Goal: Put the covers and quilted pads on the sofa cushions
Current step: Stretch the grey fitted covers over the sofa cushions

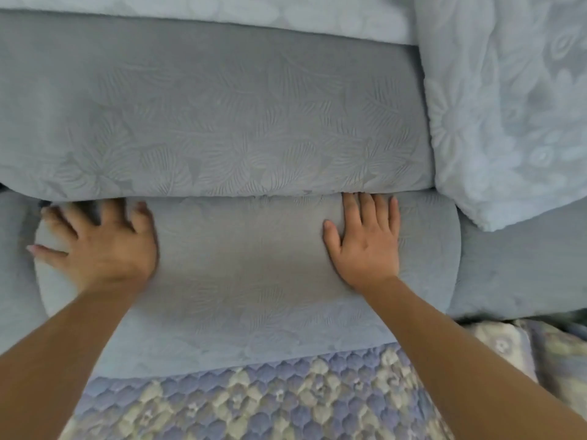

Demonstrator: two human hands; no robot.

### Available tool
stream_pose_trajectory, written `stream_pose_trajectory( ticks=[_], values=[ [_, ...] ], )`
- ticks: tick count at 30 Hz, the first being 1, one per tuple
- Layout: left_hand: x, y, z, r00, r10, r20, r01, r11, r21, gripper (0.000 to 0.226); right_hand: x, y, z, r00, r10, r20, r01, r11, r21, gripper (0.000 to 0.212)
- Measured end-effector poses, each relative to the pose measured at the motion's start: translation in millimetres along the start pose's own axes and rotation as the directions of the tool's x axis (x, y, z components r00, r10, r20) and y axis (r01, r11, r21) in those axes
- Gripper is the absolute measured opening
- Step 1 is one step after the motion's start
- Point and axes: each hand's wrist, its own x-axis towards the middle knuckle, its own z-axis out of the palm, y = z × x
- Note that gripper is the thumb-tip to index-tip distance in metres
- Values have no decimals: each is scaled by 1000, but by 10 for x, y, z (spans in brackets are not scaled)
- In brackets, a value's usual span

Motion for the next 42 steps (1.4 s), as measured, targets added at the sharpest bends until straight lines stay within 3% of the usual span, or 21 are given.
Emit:
stream_pose_trajectory(
  ticks=[2, 4, 7, 9, 13, 20, 24, 27, 31, 34, 35, 39, 42],
  values=[
    [-334, -75, 8, 995, 77, -69, -82, 994, -71, 59, -324, 61, -138, 1000, -3, -23, 6, 991, 133, 59],
    [-683, -8, 41, 954, 279, -110, -282, 959, -12, 61, -814, 128, -221, 999, 6, 35, -15, 972, 237, 58],
    [-826, 477, 72, 764, 644, -46, -639, 764, 82, 66, -1156, 306, -286, 996, 52, 72, -69, 964, 257, 54],
    [-735, 921, 95, 667, 745, 21, -742, 661, 117, 70, -877, 387, -304, 1000, 21, -21, -15, 966, 257, 44],
    [-664, 1293, 247, 654, 746, 128, -754, 627, 195, 63, -128, 147, -214, 988, -134, -73, 147, 965, 219, 46],
    [-450, 1557, 276, 707, 625, 332, -688, 716, 117, 78, 499, -279, 38, 982, -90, 168, 91, 996, 6, 58],
    [-542, 1690, 263, 759, 593, 267, -635, 765, 105, 54, 447, -260, 37, 977, -93, 192, 98, 995, -13, 51],
    [-586, 1765, 175, 802, 539, 256, -575, 813, 90, 54, 247, -269, -147, 981, -89, 173, 84, 996, 33, 49],
    [-697, 1778, 3, 770, 505, 390, -590, 796, 135, 69, -207, -162, -521, 979, -146, 140, 131, 985, 108, 46],
    [-741, 1737, -31, 754, 526, 394, -620, 768, 160, 70, -52, -150, -581, 986, -144, 81, 139, 988, 67, 34],
    [-716, 1730, -28, 749, 514, 417, -612, 779, 137, 70, 97, -177, -556, 987, -134, 92, 131, 990, 43, 36],
    [-546, 1799, -39, 671, 472, 572, -595, 803, 36, 69, 493, -284, -311, 901, -167, 400, 214, 974, -74, 72],
    [-682, 1662, -56, 668, 579, 467, -664, 748, 22, 63, 433, -240, -278, 934, -121, 336, 164, 981, -103, 67]
  ],
)
